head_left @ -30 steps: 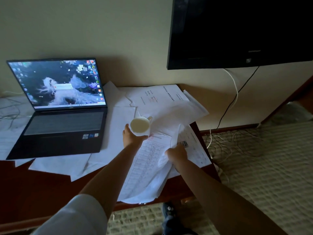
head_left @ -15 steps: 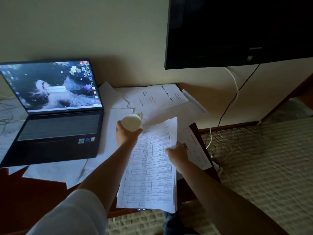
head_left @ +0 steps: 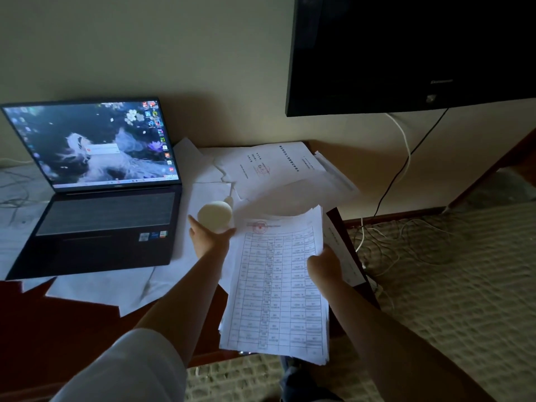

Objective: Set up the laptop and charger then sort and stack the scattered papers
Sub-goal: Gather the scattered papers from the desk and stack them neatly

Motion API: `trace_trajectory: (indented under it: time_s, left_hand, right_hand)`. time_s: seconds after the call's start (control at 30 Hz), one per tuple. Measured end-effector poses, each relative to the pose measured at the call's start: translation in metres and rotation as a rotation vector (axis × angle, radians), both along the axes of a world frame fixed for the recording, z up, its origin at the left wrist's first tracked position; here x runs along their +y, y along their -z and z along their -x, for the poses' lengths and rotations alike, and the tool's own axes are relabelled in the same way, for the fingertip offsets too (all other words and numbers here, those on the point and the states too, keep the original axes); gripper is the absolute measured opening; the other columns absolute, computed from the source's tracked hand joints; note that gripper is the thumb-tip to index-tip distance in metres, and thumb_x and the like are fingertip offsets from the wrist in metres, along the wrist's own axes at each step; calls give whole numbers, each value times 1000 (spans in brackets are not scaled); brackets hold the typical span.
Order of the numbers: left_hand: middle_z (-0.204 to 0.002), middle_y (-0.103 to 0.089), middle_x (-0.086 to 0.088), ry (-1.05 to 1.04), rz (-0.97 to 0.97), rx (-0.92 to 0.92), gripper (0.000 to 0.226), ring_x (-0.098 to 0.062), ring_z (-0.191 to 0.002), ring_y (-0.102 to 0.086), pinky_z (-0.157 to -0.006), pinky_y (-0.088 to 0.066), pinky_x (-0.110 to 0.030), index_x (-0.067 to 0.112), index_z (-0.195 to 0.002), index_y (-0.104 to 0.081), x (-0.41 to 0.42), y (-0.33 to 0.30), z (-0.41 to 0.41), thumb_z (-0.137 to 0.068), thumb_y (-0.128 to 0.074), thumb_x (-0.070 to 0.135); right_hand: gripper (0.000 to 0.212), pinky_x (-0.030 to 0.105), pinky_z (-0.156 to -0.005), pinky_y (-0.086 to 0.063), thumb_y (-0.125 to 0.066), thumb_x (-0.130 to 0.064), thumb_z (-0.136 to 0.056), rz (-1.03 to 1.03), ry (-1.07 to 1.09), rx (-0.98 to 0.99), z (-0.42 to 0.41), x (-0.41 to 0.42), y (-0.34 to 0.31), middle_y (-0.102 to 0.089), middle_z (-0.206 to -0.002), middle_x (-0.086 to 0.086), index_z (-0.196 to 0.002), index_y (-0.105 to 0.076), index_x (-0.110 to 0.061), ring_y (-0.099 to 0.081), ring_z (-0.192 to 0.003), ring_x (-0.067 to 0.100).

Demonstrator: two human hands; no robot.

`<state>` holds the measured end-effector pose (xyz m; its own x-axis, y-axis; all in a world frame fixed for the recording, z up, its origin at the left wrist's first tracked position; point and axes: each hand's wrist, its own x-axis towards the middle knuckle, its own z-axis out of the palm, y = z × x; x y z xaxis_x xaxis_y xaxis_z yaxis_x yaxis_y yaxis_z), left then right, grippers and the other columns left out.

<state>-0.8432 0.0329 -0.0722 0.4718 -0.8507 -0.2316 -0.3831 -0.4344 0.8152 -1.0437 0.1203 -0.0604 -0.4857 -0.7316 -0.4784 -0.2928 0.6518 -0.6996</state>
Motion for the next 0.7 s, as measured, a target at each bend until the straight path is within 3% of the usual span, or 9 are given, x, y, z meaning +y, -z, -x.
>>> trace_trajectory:
  time_s: [0.07, 0.17, 0.27, 0.33, 0.43, 0.57, 0.7]
  left_hand:
    - [-147, -32, -19, -76, -33, 27, 115, -39, -131, -39, -105, -37, -48, 11, -150, -10, 14, 1, 0, -66, -87, 25]
    - [-140, -43, -18, -161, -43, 36, 88, -35, -124, -47, -100, -42, -45, 6, -143, -29, 44, 3, 5, -76, -78, 33]
    - [-128, -57, -15, -71, -69, 90, 51, -31, -115, -56, -95, -44, -39, 5, -131, -49, 65, 2, 15, -92, -57, 37]
    - [-129, -58, -11, 30, -114, 173, 49, -30, -117, -54, -96, -43, -39, 7, -129, -53, 71, -1, 18, -94, -50, 41]
    - [-119, -65, -9, 120, -143, 369, 44, -29, -104, -61, -93, -51, -44, 13, -118, -62, 81, -5, 19, -87, -52, 42]
    - [-92, -70, -5, 147, 9, 408, 12, -27, -91, -68, -81, -58, -45, 14, -94, -67, 96, -28, 13, -87, -67, 23]
    - [-97, -68, -1, 139, 233, 397, 31, -21, -89, -67, -72, -59, -33, 13, -106, -60, 104, -67, 5, -79, -75, 9]
  right_hand:
    - [43, 33, -72, -53, -38, -3, -85, 28, 40, 19, -2, 1, -5, -61, -122, 9, -125, -53, -11, -62, -96, 26]
    - [37, 35, -75, -52, -39, -6, -88, 68, 97, 59, -3, 6, -11, -62, -121, 13, -120, -55, -8, -61, -100, 30]
    - [33, 29, -70, -41, -37, -8, -93, 87, 143, 103, -6, 15, -19, -60, -121, 16, -119, -55, -4, -59, -104, 32]
    - [31, 29, -70, -39, -35, -10, -95, 118, 165, 124, -8, 22, -24, -61, -119, 17, -116, -57, -3, -58, -101, 32]
    - [30, 30, -70, -37, -33, -9, -96, 167, 185, 151, -13, 33, -28, -63, -111, 18, -107, -60, 0, -55, -89, 28]
    - [27, 34, -70, -44, -36, -8, -92, 316, 262, 95, -24, 47, -34, -65, -105, 15, -105, -60, -7, -59, -90, 30]
    - [28, 36, -67, -50, -43, -3, -89, 506, 303, 48, -41, 48, -62, -64, -103, 11, -114, -55, -7, -62, -89, 29]
